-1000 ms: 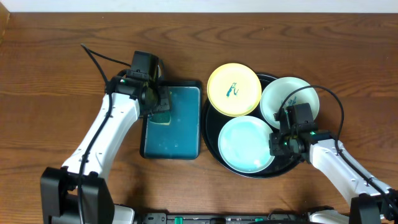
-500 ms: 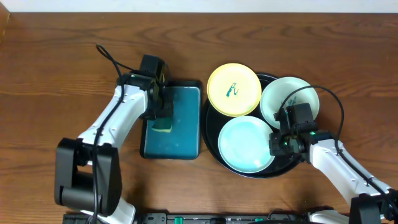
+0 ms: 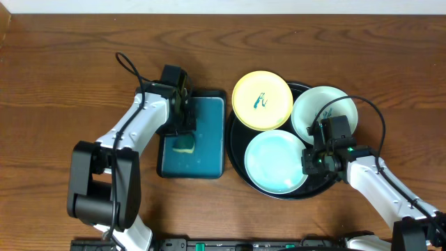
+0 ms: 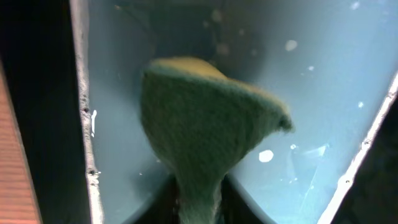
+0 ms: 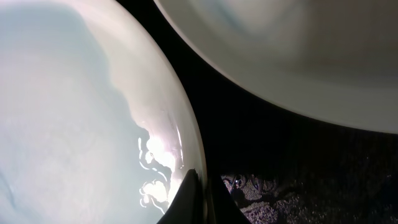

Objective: Clean dirty plates on tray and stack at the side
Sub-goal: 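Rub the green sponge in the blue tray water with the left gripper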

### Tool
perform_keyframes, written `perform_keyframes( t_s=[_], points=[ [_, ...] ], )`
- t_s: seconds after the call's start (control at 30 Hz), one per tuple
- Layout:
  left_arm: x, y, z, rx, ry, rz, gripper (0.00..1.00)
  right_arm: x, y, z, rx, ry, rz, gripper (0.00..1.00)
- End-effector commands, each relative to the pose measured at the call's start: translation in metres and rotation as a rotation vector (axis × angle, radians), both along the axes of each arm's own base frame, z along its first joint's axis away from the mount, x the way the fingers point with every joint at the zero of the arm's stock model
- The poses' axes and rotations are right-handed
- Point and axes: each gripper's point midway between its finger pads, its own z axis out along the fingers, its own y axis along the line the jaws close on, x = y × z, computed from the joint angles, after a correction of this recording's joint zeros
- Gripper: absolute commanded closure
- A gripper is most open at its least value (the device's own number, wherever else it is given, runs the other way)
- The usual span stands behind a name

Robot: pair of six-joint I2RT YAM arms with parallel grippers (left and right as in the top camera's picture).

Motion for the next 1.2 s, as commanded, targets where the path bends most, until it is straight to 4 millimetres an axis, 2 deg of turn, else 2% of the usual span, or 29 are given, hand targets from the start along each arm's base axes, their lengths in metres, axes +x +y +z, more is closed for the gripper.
perform_keyframes(
  t_s=[0.0,0.03,0.07,0.37,0.57,0.73,0.9,0.93,1.03,1.17],
  points=[
    [-0.004,-0.001,-0.005,-0.007,0.021,-0.006,0.55,-0.002,-0.003,-0.003,-0.032,0.008,0.008,0.97],
    [-0.004,-0.001,-0.005,-0.007,0.021,-0.006,0.48,-0.002,-0.003,-0.003,-0.031,0.007,0.008,0.96],
    [-0.004,-0.001,-0.005,-0.007,0.021,-0.006,0.45,-0.002,-0.003,-0.003,-0.031,0.007,0.008,0.96],
    [-0.004,-0.002,-0.005,-0.008,0.022,-0.007,0.45,-0.002,-0.003,-0.003,-0.031,0.007,0.008,0.97],
    [-0.008,-0.015,-0.007,-0.005,0.026,-0.047,0.54,-0.002,-0.003,-0.003,-0.031,0.009,0.008,0.98],
    [-0.014,-0.019,-0.026,0.019,0.077,-0.067,0.60,-0.003,-0.003,-0.003,-0.032,0.012,0.008,0.98],
    [-0.023,-0.016,-0.054,0.039,0.159,-0.064,0.81,-0.003,-0.003,-0.003,-0.032,0.015,0.009,0.99],
    [-0.025,-0.016,-0.059,0.042,0.174,-0.059,0.92,-0.004,-0.003,-0.003,-0.033,0.015,0.009,0.99],
    [-0.027,-0.017,-0.061,0.037,0.186,-0.038,0.92,-0.004,-0.003,-0.003,-0.033,0.015,0.009,0.99],
    [-0.021,-0.020,-0.048,0.021,0.149,-0.039,0.92,-0.004,-0.003,-0.003,-0.033,0.015,0.009,0.99]
  ],
)
